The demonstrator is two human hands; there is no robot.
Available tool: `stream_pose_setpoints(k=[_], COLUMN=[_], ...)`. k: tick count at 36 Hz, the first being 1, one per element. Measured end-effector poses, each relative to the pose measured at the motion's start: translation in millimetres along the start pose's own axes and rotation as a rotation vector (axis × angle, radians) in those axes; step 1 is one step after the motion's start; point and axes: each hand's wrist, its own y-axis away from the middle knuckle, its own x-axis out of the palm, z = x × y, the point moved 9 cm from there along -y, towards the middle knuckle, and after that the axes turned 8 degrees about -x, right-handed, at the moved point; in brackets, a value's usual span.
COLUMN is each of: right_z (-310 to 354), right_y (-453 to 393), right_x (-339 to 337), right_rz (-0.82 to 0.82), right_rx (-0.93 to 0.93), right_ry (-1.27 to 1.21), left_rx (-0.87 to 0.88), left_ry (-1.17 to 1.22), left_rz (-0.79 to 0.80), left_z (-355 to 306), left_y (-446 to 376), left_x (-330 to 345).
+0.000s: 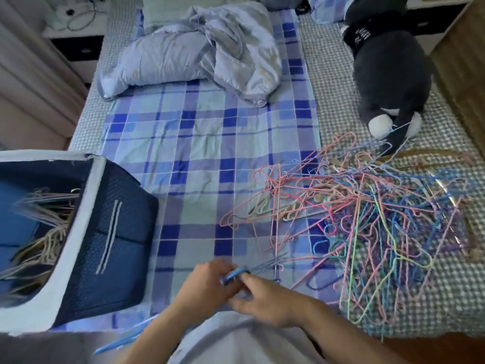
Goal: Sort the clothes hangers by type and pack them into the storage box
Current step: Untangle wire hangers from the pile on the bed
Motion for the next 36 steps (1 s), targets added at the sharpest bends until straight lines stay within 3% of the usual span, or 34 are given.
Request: stream_pose_setpoints(k=[3,5,7,9,12,14,16,19,24,32,36], right_z=[-13,-23,-43,-97,-188,-233,-251,-246,-242,-168,-127], right_y=[-1,-6,-17,-35,-50,-56,-55,-53,-54,-32,8], right_x=[-2,-14,-39,-70,-117,-121,-109,-85,-67,-109,-124], right_rz=[0.115,0.158,0.042,-0.187,-0.444,-0.430,-0.404,-0.434,-0.652,-0.866,-1.032], right_rx=[-0.001,0.004,0.107,0.275,0.529,0.611,0.652,0.668,0.626,0.428,0.381], right_ry=[0.009,-0.118,-0.306,-0.390,-0.054,0.107,0.100,-0.034,-0.263,0.044,0.230], left_rx=[-0.114,-0.215,-0.323,-0.422,-0.491,-0.497,-0.496,-0.501,-0.511,-0.463,-0.387], left_ry=[-0.059,-0.067,-0.064,-0.032,-0.032,-0.006,0.036,0.073,0.172,0.340,0.295], left_rz=[-0.025,-0.031,-0.071,-0.109,-0.149,-0.152,-0.185,-0.214,-0.314,-0.336,-0.387], left_z=[16,32,47,67,89,95,98,103,113,133,119], left_y=[-2,-1,4,12,26,36,46,59,66,33,18], left_x=[11,15,9,3,-6,-12,-22,-40,-66,-85,-108])
